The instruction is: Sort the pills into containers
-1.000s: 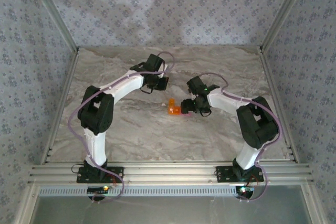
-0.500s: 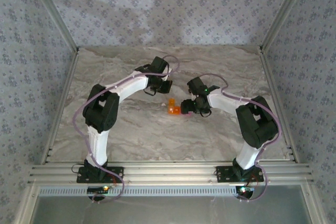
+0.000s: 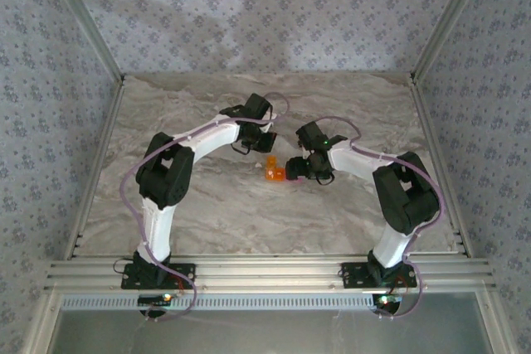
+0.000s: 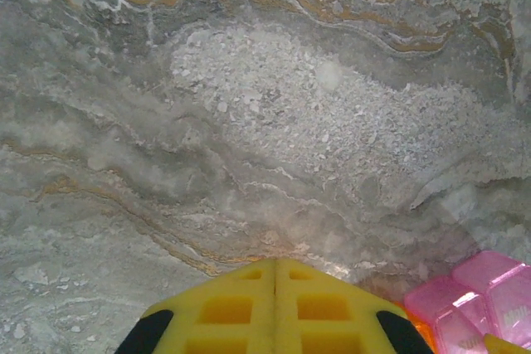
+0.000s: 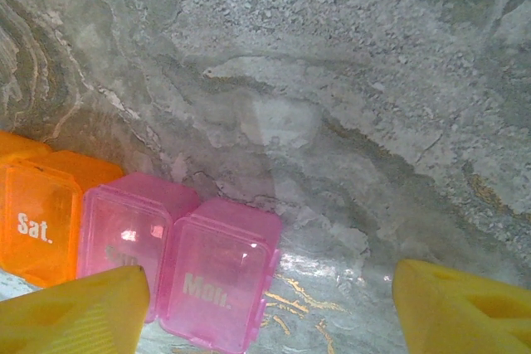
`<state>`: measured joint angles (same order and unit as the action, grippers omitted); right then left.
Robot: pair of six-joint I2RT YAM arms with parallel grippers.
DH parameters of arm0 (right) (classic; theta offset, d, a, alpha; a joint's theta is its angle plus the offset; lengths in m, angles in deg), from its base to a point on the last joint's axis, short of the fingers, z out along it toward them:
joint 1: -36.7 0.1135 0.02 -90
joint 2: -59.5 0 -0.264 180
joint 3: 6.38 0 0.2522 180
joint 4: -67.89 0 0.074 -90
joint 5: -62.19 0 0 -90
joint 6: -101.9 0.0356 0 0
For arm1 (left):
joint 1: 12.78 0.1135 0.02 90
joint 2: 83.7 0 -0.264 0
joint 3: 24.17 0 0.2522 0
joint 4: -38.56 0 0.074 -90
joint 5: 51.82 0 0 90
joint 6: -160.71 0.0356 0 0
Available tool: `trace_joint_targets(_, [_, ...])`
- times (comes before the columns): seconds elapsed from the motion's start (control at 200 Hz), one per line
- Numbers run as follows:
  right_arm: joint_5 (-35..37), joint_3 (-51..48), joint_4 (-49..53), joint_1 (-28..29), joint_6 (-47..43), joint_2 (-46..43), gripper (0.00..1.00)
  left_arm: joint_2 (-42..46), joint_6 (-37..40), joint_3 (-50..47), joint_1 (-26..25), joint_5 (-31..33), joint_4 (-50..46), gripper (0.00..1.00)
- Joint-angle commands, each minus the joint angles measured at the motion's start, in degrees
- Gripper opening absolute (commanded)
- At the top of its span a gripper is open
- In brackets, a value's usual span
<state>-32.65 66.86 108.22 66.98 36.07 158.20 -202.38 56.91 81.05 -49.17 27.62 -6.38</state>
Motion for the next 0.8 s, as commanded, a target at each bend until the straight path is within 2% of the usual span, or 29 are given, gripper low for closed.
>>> trace_joint_targets(0.0, [0.3, -0.9, 0.6, -0.4, 0.9, 0.6, 0.79, -0.4, 1.6, 0.2, -0.9, -1.2, -1.2, 0.0])
trace_joint_targets(0.795, [0.6, -1.0, 0.3, -0.8, 1.7, 0.9, 0.78, 3.7, 1.1, -4.3, -3.2, -2.9, 0.1, 0.0])
